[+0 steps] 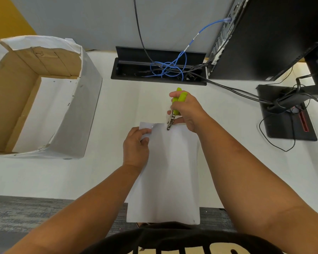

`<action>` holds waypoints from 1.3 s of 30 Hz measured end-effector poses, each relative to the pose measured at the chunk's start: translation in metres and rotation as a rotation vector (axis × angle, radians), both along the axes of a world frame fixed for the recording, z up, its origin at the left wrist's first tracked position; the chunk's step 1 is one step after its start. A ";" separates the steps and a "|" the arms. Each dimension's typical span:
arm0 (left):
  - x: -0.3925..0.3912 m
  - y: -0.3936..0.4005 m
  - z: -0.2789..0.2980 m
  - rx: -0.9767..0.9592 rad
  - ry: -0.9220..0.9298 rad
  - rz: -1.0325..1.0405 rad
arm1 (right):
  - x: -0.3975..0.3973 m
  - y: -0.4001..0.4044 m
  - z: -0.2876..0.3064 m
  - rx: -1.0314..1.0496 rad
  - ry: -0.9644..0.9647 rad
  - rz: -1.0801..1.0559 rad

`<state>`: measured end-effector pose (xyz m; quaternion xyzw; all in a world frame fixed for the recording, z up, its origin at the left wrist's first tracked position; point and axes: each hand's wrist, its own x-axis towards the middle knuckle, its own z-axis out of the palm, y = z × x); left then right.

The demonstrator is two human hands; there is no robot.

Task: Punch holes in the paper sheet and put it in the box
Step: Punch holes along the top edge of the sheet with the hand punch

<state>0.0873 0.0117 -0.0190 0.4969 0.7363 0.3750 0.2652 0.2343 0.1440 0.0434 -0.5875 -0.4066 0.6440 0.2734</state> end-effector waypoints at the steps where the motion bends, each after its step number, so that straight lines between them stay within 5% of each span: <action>1: 0.001 -0.001 -0.002 -0.013 -0.017 0.012 | 0.001 0.000 0.000 -0.001 -0.009 0.012; 21: 0.004 0.015 -0.001 -0.250 -0.043 0.069 | -0.004 -0.019 -0.030 0.229 0.104 0.063; 25: -0.002 0.031 0.005 -0.372 0.133 -0.085 | -0.004 -0.022 -0.031 0.238 0.090 0.075; 31: 0.002 0.056 0.011 -0.544 0.664 -0.315 | -0.001 -0.022 -0.032 0.240 0.110 0.082; 39: 0.021 0.070 -0.002 -0.481 0.564 -0.222 | 0.004 -0.022 -0.035 0.209 0.138 0.046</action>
